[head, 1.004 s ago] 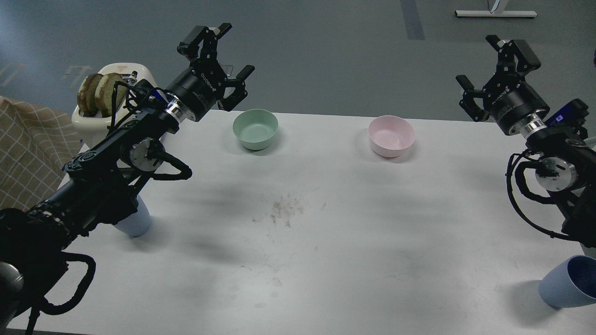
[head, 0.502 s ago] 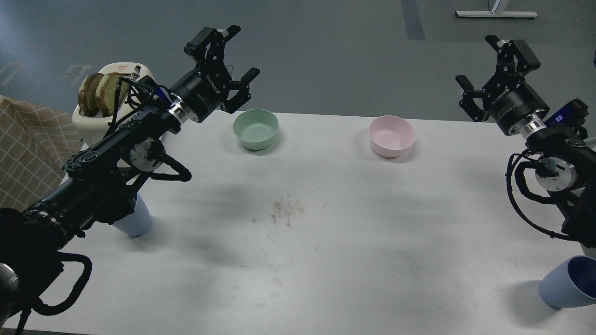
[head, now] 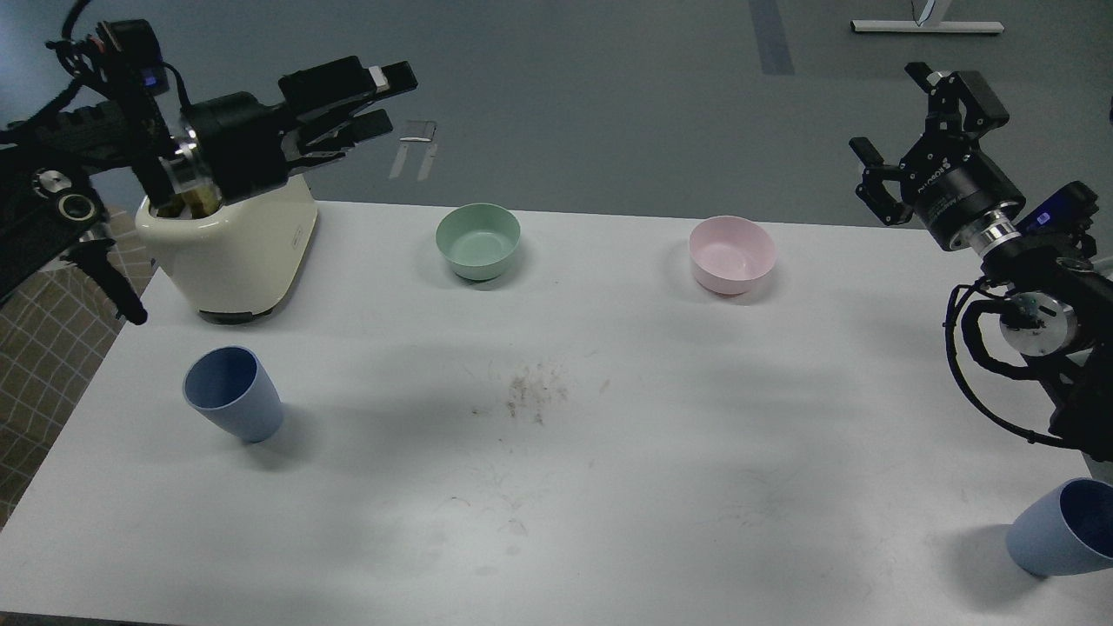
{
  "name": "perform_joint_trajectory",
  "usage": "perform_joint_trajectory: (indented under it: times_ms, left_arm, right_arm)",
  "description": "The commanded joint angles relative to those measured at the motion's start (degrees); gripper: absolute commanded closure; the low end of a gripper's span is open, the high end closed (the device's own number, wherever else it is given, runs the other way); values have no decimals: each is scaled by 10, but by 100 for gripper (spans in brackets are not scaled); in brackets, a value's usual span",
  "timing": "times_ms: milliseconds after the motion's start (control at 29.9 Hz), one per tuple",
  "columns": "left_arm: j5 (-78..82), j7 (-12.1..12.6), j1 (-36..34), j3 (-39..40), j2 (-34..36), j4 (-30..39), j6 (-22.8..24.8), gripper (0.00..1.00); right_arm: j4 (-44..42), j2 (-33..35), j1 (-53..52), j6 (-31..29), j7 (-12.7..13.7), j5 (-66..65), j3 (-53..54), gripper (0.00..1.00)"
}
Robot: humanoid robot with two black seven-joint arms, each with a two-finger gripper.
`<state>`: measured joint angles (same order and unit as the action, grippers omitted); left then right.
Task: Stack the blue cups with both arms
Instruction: 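Lower the left gripper and grasp the blue cup from its side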
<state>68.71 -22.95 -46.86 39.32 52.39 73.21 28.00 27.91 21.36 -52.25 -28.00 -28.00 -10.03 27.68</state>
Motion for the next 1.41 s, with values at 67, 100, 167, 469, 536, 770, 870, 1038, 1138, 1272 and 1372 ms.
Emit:
perform_joint_trajectory:
  times_ms: [67, 100, 167, 469, 536, 770, 870, 1038, 1138, 1272, 1372]
  left_arm:
    - [198, -51, 12, -35, 98, 41, 0, 2]
    - [245, -51, 13, -47, 115, 45, 0, 2]
    - [286, -51, 13, -68, 141, 47, 0, 2]
    - [294, -51, 13, -210, 184, 39, 0, 2]
    - [296, -51, 14, -240, 182, 30, 0, 2]
    - [288, -51, 19, -268, 176, -17, 0, 2]
    - [289, -51, 20, -268, 175, -30, 0, 3]
    - [288, -51, 21, -270, 163, -39, 0, 6]
    - [288, -51, 27, -270, 154, -56, 0, 8]
    - [289, -51, 30, -270, 141, -76, 0, 18]
    - [290, -51, 43, -269, 138, -76, 0, 33]
  right_arm:
    - [3, 1, 2, 0, 0, 0, 0, 0]
    - [3, 3, 2, 0, 0, 0, 0, 0]
    - [4, 4, 3, 0, 0, 0, 0, 0]
    - [4, 0, 5, 0, 0, 0, 0, 0]
    - [5, 0, 7, 0, 0, 0, 0, 0]
    - [13, 9, 11, 0, 0, 0, 0, 0]
    - [13, 10, 12, 0, 0, 0, 0, 0]
    - [13, 9, 12, 0, 0, 0, 0, 0]
    - [14, 10, 13, 0, 0, 0, 0, 0]
    - [14, 11, 18, 0, 0, 0, 0, 0]
    - [14, 11, 20, 0, 0, 0, 0, 0]
